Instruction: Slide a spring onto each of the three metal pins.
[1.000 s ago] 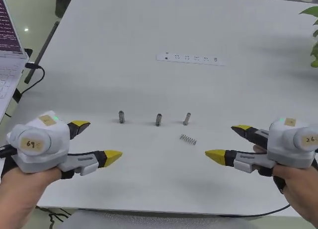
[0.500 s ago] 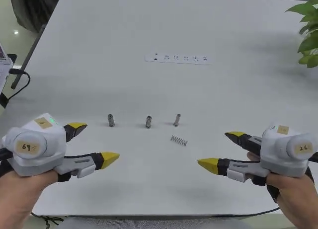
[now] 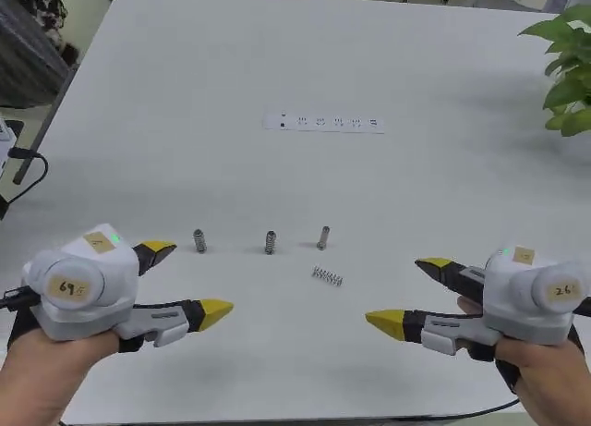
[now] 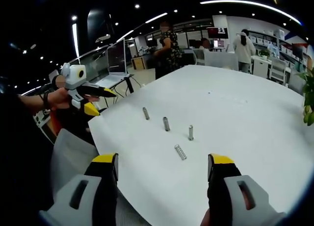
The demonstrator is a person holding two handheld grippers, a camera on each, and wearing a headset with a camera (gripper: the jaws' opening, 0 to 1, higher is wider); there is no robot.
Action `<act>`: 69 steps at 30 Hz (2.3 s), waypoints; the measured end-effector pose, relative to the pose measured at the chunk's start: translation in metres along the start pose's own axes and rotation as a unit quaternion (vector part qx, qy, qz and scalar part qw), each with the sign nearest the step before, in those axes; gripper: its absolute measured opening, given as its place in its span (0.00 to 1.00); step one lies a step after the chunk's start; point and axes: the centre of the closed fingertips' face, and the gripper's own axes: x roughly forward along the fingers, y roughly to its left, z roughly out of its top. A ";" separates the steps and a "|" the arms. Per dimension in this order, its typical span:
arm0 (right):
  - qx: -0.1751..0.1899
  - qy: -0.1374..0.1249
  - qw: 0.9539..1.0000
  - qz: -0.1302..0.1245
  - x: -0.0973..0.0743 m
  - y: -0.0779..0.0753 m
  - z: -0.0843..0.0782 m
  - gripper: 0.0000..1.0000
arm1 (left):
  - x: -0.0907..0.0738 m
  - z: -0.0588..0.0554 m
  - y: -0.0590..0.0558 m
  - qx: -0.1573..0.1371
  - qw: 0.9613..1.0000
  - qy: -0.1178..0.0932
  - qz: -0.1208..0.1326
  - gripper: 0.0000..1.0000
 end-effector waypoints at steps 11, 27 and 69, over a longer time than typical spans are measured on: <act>0.004 -0.001 1.000 0.001 -0.002 0.001 -0.001 0.72 | 0.014 0.005 -0.007 0.023 0.999 0.006 -0.025 0.64; 0.005 0.000 1.000 -0.002 -0.009 -0.001 -0.003 0.71 | 0.045 0.016 -0.024 0.053 0.996 0.014 -0.067 0.63; 0.006 0.007 1.000 0.015 -0.006 0.000 -0.009 0.70 | 0.128 0.024 -0.066 0.109 0.982 0.051 -0.149 0.59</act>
